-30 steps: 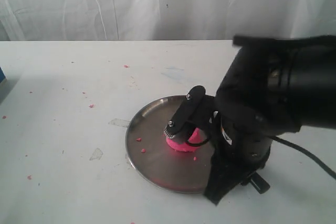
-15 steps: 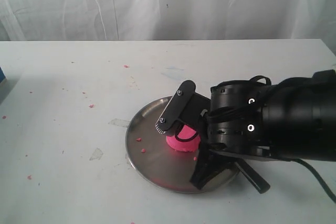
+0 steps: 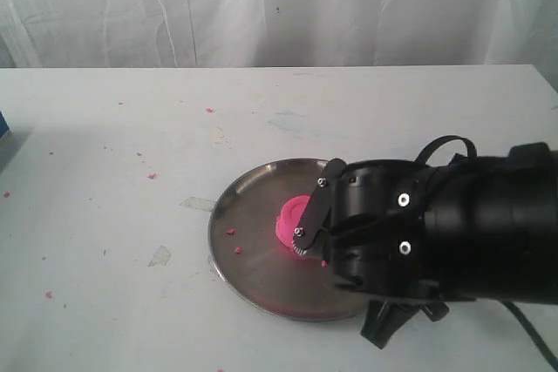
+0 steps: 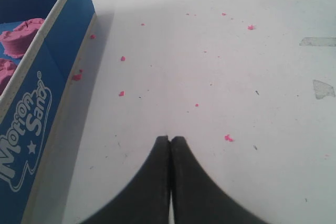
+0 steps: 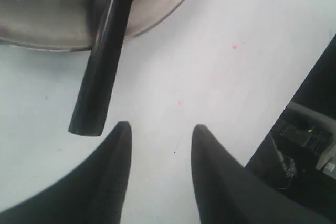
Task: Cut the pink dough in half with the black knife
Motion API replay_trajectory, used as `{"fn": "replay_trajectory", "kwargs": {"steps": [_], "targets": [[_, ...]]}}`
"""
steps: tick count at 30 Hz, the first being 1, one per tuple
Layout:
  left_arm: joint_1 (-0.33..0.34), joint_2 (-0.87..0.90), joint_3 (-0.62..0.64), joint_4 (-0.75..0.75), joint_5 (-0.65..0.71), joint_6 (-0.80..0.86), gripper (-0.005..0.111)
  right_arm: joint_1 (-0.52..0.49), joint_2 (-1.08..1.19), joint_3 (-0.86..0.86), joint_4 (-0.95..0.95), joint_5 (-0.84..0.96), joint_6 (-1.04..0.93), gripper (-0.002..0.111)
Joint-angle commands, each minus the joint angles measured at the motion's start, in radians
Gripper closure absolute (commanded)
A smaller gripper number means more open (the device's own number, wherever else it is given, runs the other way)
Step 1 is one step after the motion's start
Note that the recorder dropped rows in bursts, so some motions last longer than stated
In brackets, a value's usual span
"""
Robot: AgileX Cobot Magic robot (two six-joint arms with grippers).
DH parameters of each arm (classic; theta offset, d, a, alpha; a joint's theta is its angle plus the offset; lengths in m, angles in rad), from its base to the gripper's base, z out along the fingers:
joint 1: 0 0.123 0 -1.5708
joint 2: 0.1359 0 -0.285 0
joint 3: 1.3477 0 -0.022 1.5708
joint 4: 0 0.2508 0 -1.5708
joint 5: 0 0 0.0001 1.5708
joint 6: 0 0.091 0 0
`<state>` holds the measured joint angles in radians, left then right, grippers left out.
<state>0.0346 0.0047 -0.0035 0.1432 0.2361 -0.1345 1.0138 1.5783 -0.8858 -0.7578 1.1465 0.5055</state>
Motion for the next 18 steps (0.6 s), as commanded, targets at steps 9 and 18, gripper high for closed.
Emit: {"fn": "replay_trajectory", "kwargs": {"steps": [9,18], "targets": [[0.004,-0.005,0.004,-0.008,0.002,0.0,0.107,0.269,0.021,0.003,-0.191,0.06,0.18,0.073],[0.004,-0.005,0.004,-0.008,0.002,0.0,0.107,0.269,0.125,0.003,-0.2,0.06,0.182,0.072]]}}
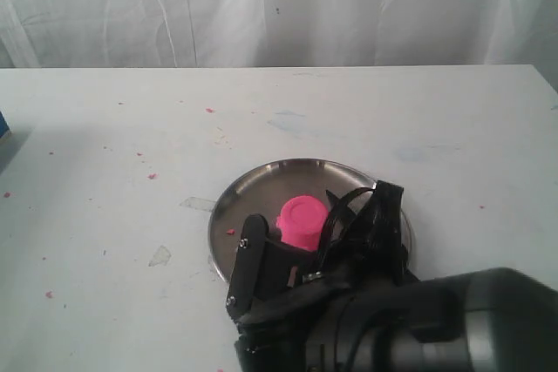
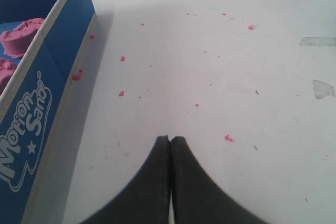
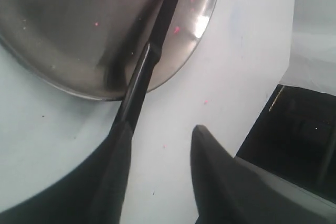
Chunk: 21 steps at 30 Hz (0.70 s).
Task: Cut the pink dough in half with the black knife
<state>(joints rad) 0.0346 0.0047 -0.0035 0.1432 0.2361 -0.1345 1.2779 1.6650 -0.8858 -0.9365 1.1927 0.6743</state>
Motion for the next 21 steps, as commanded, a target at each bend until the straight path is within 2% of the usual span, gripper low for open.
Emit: {"fn": "replay_trajectory", "kwargs": {"steps": [1,5,8,11,14,21], "targets": [[0.004,-0.005,0.004,-0.008,0.002,0.0,0.107,0.002,0.051,0.003,-0.024,0.017,0.013,0.072],[0.004,-0.005,0.004,-0.008,0.002,0.0,0.107,-0.044,0.082,0.003,-0.041,0.028,0.023,0.065],[0.004,-0.005,0.004,-0.008,0.002,0.0,0.107,-0.125,0.088,0.003,-0.045,0.028,0.044,0.06],[0.004,-0.005,0.004,-0.008,0.002,0.0,0.107,-0.186,0.088,0.003,0.055,0.028,0.037,0.06],[0.004,-0.005,0.004,-0.008,0.002,0.0,0.107,-0.199,0.088,0.003,0.17,-0.037,-0.025,0.06],[0.004,-0.005,0.004,-0.008,0.002,0.0,0.107,-0.202,0.095,0.003,0.172,-0.082,-0.016,0.06]]}}
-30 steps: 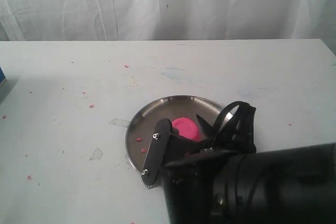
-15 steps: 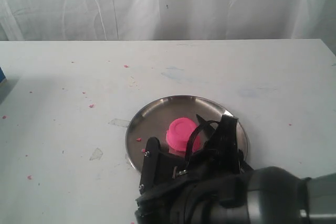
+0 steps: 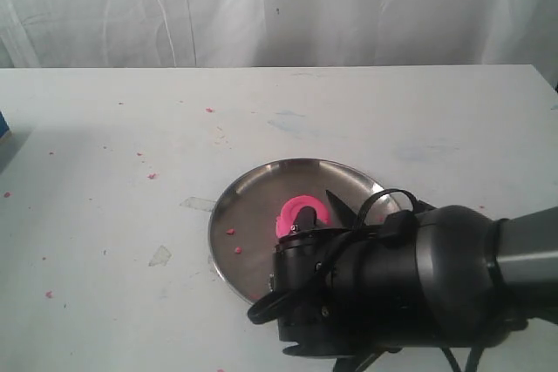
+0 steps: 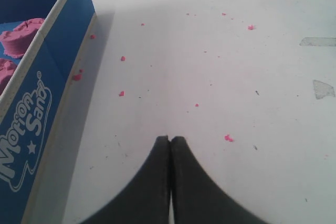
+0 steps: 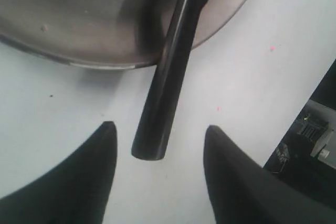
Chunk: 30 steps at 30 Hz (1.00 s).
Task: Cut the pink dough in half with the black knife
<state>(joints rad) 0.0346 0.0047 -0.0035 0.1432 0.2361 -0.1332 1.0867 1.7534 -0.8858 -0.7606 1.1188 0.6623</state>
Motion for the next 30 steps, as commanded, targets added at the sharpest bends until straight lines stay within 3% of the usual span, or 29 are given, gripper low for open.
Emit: {"fn": "replay_trajectory", "kwargs": {"steps": [1,6,23,30], "targets": [[0.004,-0.005,0.004,-0.008,0.002,-0.001,0.107,-0.011,0.012,0.003,-0.014,-0.008,-0.004,0.06],[0.004,-0.005,0.004,-0.008,0.002,-0.001,0.107,-0.023,0.066,0.025,-0.147,0.015,0.078,0.06],[0.004,-0.005,0.004,-0.008,0.002,-0.001,0.107,-0.063,0.122,0.063,-0.144,-0.097,0.104,0.06],[0.004,-0.005,0.004,-0.008,0.002,-0.001,0.107,-0.109,0.162,0.061,-0.208,-0.046,0.152,0.061]]}}
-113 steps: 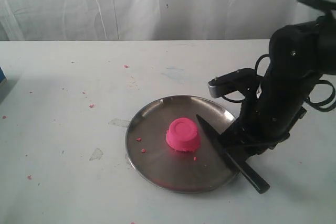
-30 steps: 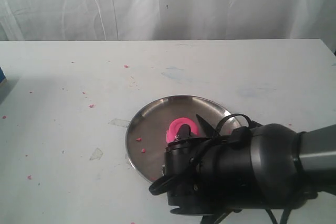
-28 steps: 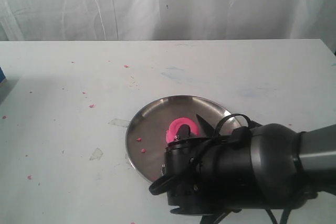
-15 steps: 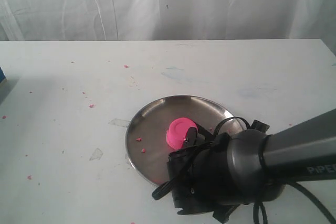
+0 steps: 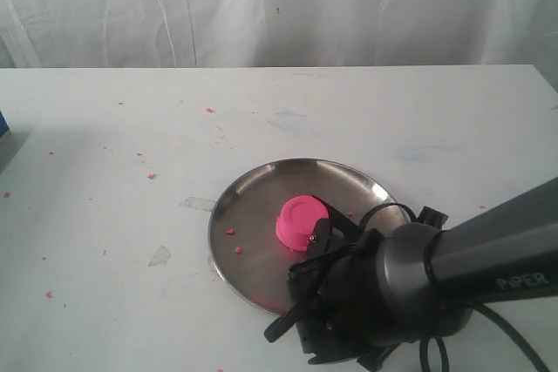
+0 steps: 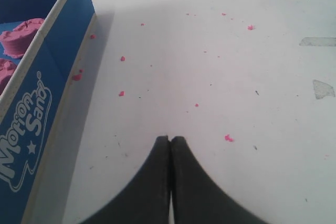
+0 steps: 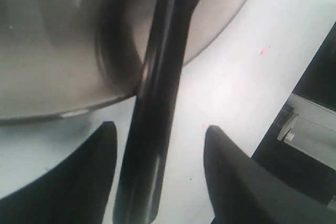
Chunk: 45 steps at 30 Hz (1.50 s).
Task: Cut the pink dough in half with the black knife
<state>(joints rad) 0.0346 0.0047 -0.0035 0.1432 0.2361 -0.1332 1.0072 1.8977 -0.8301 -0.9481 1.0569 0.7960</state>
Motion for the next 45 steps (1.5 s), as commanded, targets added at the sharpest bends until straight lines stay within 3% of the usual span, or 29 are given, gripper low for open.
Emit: {"fn": "replay_trajectory", "kwargs": {"steps": [1,13,17,28,36,45], "targets": [[0.004,-0.005,0.004,-0.008,0.002,-0.001,0.107,-0.03,0.02,0.005,-0.018,0.016,0.018,0.063],[0.004,-0.005,0.004,-0.008,0.002,-0.001,0.107,-0.03,0.02,0.005,-0.018,0.006,0.018,0.067],[0.004,-0.005,0.004,-0.008,0.002,-0.001,0.107,-0.03,0.02,0.005,0.014,-0.019,0.018,0.082],[0.004,-0.005,0.004,-0.008,0.002,-0.001,0.107,-0.03,0.02,0.005,0.01,-0.016,0.018,0.084],[0.004,-0.005,0.004,-0.008,0.002,-0.001,0.107,-0.03,0.02,0.005,-0.026,0.021,0.018,0.105],[0.004,-0.005,0.004,-0.008,0.002,-0.001,0.107,-0.031,0.02,0.005,-0.099,0.021,0.048,0.108]]}}
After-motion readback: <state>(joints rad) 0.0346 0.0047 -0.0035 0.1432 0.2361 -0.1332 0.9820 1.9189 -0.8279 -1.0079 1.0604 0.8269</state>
